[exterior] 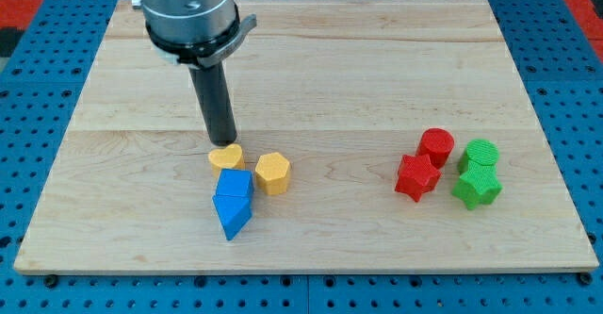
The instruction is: Place the green star bottom right to the green circle
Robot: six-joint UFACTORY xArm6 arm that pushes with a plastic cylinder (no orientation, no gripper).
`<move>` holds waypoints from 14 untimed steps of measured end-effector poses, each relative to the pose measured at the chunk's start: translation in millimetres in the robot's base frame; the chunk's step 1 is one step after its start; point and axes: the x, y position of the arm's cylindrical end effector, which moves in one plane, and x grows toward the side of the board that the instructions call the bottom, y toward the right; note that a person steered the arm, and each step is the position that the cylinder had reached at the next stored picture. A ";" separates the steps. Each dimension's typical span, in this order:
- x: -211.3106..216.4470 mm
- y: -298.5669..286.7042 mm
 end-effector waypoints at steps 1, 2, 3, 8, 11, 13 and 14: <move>-23.6 29.9; -27.6 83.6; -27.9 137.3; 36.0 353.9; 37.2 216.0; 24.7 127.2; 21.8 145.4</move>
